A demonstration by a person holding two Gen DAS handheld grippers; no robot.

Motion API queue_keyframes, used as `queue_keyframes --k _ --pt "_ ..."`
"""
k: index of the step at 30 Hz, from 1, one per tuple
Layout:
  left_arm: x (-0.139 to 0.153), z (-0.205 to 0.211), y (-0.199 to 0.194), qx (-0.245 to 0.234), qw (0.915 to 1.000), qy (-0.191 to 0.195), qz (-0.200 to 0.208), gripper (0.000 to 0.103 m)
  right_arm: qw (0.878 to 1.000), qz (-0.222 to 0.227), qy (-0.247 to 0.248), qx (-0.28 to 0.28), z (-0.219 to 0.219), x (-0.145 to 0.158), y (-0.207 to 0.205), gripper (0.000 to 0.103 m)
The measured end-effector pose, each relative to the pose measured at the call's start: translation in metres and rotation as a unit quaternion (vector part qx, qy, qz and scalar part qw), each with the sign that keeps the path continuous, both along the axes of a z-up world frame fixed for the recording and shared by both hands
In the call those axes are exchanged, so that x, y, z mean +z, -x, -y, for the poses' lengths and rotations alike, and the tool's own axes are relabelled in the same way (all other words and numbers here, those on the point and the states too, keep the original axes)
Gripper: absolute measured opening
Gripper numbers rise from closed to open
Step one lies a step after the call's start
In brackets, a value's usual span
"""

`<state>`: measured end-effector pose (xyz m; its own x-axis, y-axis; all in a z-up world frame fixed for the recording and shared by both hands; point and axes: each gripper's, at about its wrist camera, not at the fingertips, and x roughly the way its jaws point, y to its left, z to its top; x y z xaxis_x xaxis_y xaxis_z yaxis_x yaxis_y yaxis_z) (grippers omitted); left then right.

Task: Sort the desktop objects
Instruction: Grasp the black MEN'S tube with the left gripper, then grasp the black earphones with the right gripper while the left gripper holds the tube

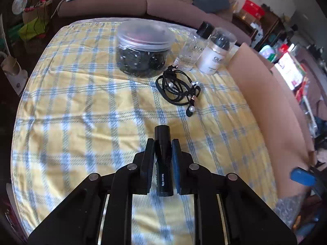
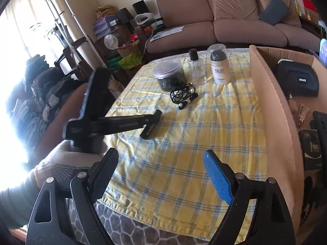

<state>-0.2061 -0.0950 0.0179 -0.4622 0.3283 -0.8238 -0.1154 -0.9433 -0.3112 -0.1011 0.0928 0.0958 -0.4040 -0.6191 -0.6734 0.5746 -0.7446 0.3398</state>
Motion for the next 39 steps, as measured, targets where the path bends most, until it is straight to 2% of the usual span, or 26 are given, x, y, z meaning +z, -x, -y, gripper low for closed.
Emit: queue_keyframes --k 10,13,18,24,28,30,31,33,34,35,37,39 --pt "0.037 0.049 -0.047 0.018 0.9944 -0.104 -0.008 0.015 1.0 -0.014 -0.004 0.009 0.013 -0.007 0.003 0.087" --pt "0.039 0.061 -0.048 0.024 0.991 -0.131 -0.012 0.015 1.0 -0.005 0.001 -0.003 0.021 -0.012 0.022 0.087" --pt "0.026 0.082 -0.04 0.041 0.9782 -0.203 0.013 0.015 0.998 -0.043 -0.043 -0.016 0.056 -0.012 0.082 0.089" --pt "0.026 0.093 -0.028 0.057 0.9751 -0.214 0.008 0.015 0.993 -0.045 -0.109 0.011 0.107 -0.033 0.149 0.089" --pt "0.028 0.094 -0.02 0.059 0.9742 -0.218 0.002 0.015 0.991 -0.024 -0.124 0.032 0.127 -0.051 0.17 0.089" --pt "0.029 0.093 -0.017 0.058 0.9743 -0.217 0.001 0.015 0.987 -0.021 -0.153 0.037 0.134 -0.06 0.175 0.089" --pt "0.028 0.094 -0.017 0.058 0.9745 -0.217 0.001 0.015 0.985 -0.02 -0.167 0.037 0.136 -0.065 0.175 0.086" --pt "0.026 0.093 -0.015 0.058 0.9744 -0.217 0.004 0.015 0.982 -0.016 -0.185 0.045 0.138 -0.075 0.174 0.069" --pt "0.025 0.093 -0.014 0.058 0.9744 -0.217 0.005 0.015 0.98 -0.03 -0.194 0.041 0.138 -0.075 0.172 0.058" --pt "0.024 0.093 -0.014 0.059 0.9743 -0.217 0.006 0.015 0.98 -0.041 -0.192 0.041 0.135 -0.073 0.169 0.034" --pt "0.024 0.093 -0.014 0.06 0.9744 -0.217 0.005 0.015 0.982 -0.036 -0.182 0.036 0.13 -0.07 0.168 0.017" --pt "0.024 0.092 -0.015 0.06 0.9746 -0.216 0.004 0.015 0.983 -0.037 -0.176 0.036 0.125 -0.067 0.165 0.013"
